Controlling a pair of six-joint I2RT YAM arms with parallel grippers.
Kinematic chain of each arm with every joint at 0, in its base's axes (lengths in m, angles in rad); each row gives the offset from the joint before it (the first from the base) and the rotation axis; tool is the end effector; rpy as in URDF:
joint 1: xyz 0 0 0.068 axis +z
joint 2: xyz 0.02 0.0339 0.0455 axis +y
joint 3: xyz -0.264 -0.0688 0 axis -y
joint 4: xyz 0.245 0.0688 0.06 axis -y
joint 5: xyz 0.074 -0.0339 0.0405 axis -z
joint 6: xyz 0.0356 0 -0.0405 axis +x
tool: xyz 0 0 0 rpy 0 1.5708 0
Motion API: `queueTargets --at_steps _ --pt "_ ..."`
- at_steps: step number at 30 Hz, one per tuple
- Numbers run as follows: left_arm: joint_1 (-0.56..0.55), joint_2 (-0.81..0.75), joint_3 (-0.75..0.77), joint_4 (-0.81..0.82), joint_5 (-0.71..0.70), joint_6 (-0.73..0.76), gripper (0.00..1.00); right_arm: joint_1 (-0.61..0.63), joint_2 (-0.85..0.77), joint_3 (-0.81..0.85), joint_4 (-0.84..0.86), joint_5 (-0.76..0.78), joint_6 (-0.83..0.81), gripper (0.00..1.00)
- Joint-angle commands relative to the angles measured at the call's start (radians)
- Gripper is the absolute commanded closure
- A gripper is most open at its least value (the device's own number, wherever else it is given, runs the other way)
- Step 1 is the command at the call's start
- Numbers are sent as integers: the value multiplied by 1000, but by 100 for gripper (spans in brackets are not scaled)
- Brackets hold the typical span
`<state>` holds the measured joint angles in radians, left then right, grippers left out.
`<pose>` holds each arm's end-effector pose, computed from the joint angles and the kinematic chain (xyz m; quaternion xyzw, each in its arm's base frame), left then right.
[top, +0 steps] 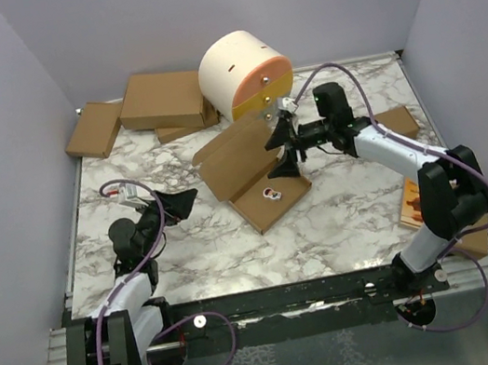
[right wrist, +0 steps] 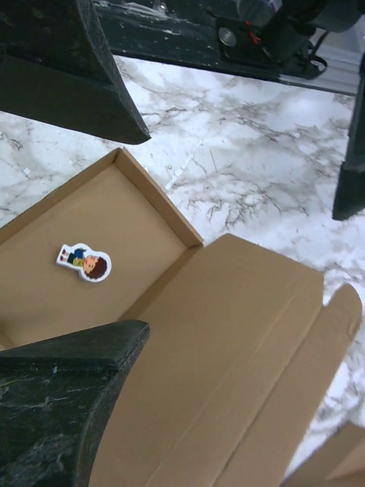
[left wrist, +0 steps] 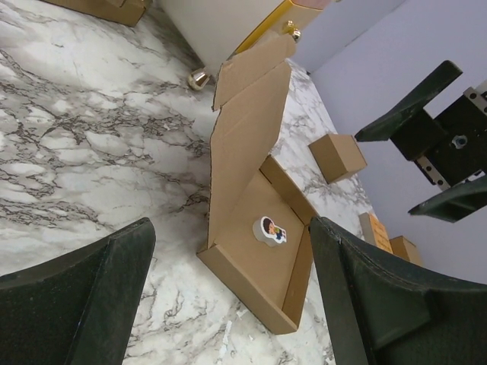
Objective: Fold the paper box
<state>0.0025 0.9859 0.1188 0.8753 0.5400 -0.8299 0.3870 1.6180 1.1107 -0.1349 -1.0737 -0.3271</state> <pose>0.1831 -0.0178 0.1865 -0.1012 0.6973 -0.4471 0.5510 0.3110 0.1605 0.2561 -0.4831 0.6399 0.4686 0.3709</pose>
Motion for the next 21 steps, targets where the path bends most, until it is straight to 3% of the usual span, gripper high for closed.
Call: queueTargets --at_steps 1,8,14,21 --pt "-6 65 -21 157 16 1 16 -97 -17 -4 60 -79 84 0" --pt "-22 218 42 213 12 45 25 -152 -15 -11 66 -109 101 0" --pt "-121 381 151 213 -26 162 31 -165 -2 -9 67 -108 110 1" --pt "-133 548 280 219 27 203 56 -192 -6 -11 67 -117 117 0"
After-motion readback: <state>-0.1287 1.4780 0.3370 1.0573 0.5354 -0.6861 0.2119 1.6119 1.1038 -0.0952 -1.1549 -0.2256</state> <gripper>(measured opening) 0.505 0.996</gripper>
